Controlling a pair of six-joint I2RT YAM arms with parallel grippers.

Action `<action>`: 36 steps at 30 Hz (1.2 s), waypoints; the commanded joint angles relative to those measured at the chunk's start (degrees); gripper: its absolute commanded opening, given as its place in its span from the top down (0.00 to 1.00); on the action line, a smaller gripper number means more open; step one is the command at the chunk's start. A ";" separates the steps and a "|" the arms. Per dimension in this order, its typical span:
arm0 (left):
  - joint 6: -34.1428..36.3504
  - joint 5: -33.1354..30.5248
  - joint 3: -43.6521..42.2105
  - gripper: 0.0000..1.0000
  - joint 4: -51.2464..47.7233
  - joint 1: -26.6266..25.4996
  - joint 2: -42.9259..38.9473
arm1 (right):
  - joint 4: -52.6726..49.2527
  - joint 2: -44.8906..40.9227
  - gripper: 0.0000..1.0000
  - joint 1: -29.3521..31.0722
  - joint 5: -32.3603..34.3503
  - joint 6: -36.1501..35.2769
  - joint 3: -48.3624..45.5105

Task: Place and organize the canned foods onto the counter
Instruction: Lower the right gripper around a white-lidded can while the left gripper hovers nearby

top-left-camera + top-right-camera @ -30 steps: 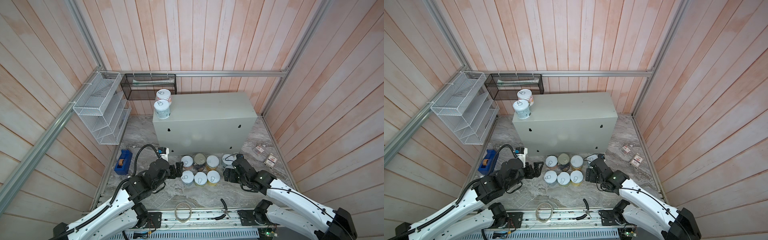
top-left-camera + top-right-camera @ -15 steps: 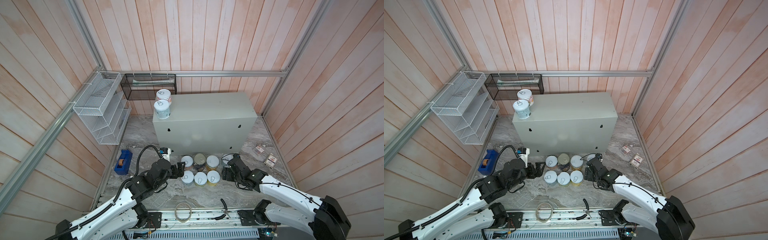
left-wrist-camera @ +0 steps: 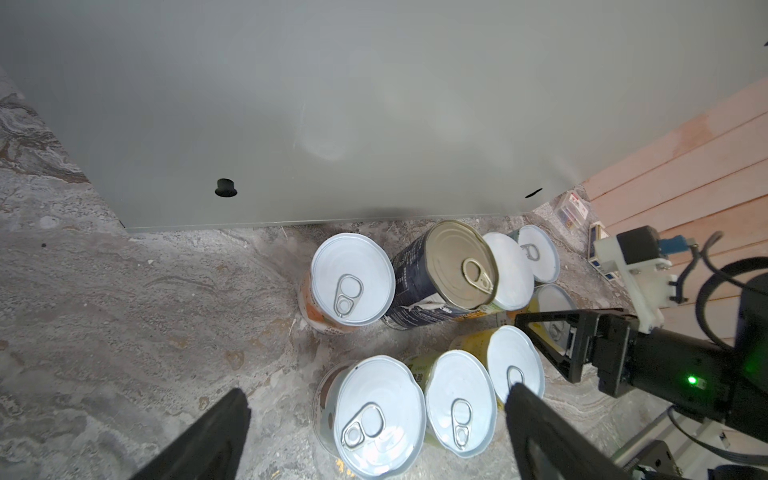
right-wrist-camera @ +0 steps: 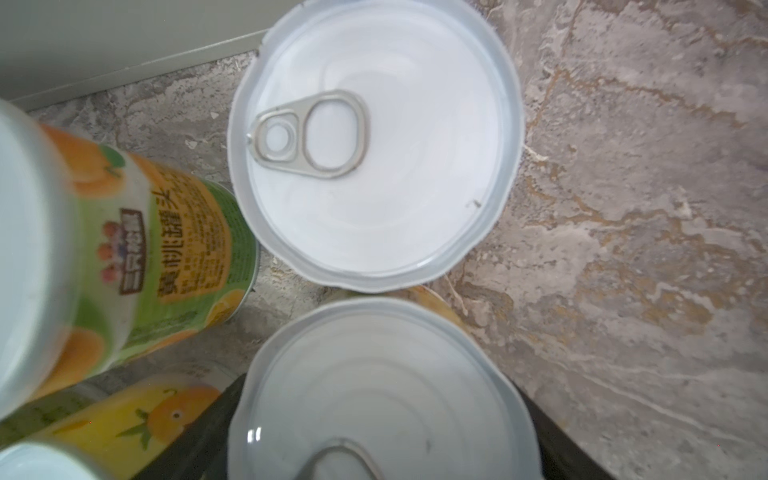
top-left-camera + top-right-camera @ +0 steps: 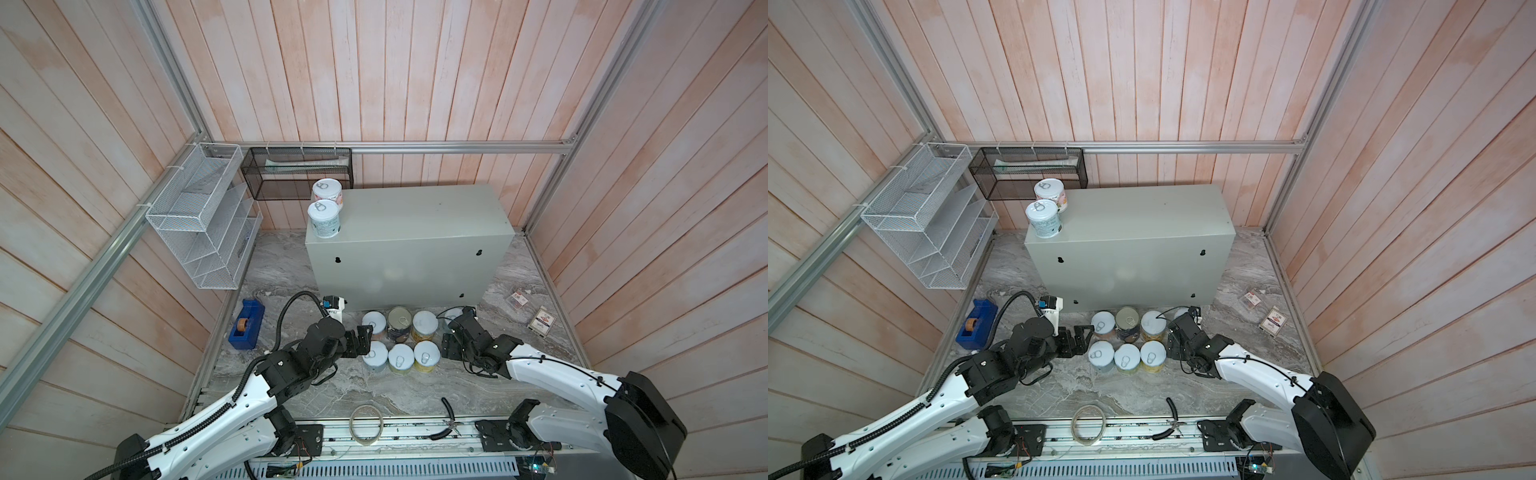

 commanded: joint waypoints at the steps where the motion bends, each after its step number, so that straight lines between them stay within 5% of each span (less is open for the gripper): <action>1: 0.04 -0.08 -0.93 0.02 1.25 -0.23 0.30 | 2.12 1.00 0.17 -0.50 0.69 -0.57 -0.96; 9: 0.22 0.36 -1.06 0.03 1.79 -0.20 1.01 | 2.26 2.52 0.19 -0.58 -0.07 -0.58 -1.48; 14: 0.31 0.41 -1.15 0.03 1.20 -0.16 0.81 | 2.08 2.12 0.32 -0.59 -0.40 0.08 -2.26; 24: 1.36 -0.43 -0.83 0.04 -0.29 -0.23 0.25 | -0.63 -1.35 1.00 -0.56 -0.61 -0.57 -1.51; 36: 3.54 -1.61 2.30 0.04 -4.12 -0.15 1.01 | -14.50 -11.70 1.00 -0.59 -5.47 -4.19 8.53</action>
